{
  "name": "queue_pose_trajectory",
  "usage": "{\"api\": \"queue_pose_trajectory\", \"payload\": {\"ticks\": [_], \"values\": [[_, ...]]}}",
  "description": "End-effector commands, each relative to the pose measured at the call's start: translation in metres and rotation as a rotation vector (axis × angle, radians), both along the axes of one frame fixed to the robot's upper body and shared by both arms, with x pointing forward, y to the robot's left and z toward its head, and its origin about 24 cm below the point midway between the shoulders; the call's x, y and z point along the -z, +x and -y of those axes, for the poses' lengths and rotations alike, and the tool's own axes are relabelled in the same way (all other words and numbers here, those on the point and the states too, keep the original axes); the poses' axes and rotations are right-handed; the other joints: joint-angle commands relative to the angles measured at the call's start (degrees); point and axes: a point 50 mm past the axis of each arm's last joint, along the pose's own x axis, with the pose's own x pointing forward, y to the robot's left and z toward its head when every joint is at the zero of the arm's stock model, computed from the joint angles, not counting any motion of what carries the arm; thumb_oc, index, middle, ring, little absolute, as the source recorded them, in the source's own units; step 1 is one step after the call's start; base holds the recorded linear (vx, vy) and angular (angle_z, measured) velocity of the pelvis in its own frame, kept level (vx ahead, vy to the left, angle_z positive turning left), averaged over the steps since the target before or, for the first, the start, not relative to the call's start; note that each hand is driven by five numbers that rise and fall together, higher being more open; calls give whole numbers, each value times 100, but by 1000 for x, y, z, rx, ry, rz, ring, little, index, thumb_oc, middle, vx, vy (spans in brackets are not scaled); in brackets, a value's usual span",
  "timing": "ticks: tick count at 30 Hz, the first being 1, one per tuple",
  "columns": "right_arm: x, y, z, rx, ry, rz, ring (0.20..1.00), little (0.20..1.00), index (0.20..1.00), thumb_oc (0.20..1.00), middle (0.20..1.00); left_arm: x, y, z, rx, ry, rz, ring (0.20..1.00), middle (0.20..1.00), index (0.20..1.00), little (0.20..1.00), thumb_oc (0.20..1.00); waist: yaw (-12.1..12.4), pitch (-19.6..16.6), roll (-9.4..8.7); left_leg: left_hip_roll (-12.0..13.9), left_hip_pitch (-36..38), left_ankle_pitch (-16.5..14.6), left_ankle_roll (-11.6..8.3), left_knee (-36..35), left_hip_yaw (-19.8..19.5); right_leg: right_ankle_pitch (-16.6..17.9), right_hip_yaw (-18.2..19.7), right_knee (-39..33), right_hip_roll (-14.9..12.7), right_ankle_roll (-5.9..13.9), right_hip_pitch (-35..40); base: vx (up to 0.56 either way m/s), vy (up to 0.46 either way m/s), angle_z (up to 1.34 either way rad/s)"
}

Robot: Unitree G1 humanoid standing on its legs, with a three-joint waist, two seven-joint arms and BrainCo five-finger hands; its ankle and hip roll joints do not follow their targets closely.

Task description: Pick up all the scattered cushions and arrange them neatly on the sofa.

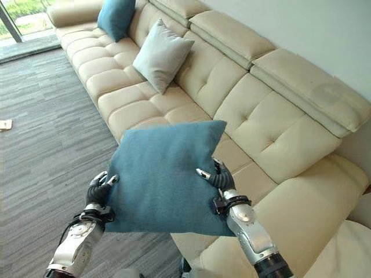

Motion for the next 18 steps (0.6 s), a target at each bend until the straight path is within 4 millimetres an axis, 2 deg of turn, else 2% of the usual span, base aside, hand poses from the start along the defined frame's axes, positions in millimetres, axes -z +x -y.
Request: {"api": "queue_pose_trajectory", "payload": {"ticks": [1,2,3,5,7,8,10,13,18], "values": [[-34,1,-26,-108,106,191,200,200,200,200,200,-46,10,24,130,-20,263,200,200,200,200,200,103,-215,-70,-113,71,223,96,-781,-128,-436,402,-172,-6,732,-100,224,81,-7],[-34,1,-26,-107,104,189,200,200,200,200,200,-45,9,24,127,-21,259,200,200,200,200,200,166,-198,-17,-68,7,537,31,-1205,-266,-495,491,-207,51,721,20,162,63,-17],[-34,1,-26,-107,104,189,200,200,200,200,200,-45,9,24,127,-21,259,200,200,200,200,200,171,-189,-19,-69,27,546,31,-1224,-261,-496,494,-208,49,721,30,172,60,-44],[-34,2,-26,-93,96,193,200,200,200,200,200,-44,10,22,107,-20,250,200,200,200,200,200,315,-120,64,-78,-393,1024,-52,-1910,-654,-667,758,-242,149,686,311,275,79,-57],[-31,1,-24,-80,82,184,200,200,200,200,200,-42,10,22,98,-20,242,200,200,200,200,200,336,-109,94,-120,-486,1135,-94,-2105,-827,-750,955,-251,175,705,465,290,131,-56],[-29,-2,-26,-96,79,176,200,200,200,200,200,-38,7,22,99,-26,229,200,200,200,200,200,337,-197,202,-69,-233,1260,-125,-2368,-915,-779,1087,-243,231,699,478,188,127,-93],[-26,-4,-25,-93,75,165,200,200,200,200,200,-36,6,23,106,-26,221,200,200,200,200,200,322,-246,254,-47,-136,1351,-134,-2378,-877,-787,1103,-243,218,712,491,172,163,-101],[-21,-8,-24,-90,75,141,200,200,200,200,200,-30,5,25,128,-18,191,200,200,200,200,200,248,-382,246,-96,76,1246,-32,-2399,-724,-798,1230,-241,83,787,510,151,165,-62],[-16,-10,-24,-73,70,121,200,200,200,200,200,-28,9,30,151,-12,177,200,200,200,200,200,72,-460,246,-184,362,1042,173,-2414,-203,-708,1542,-33,-136,968,315,72,185,-47]]}}
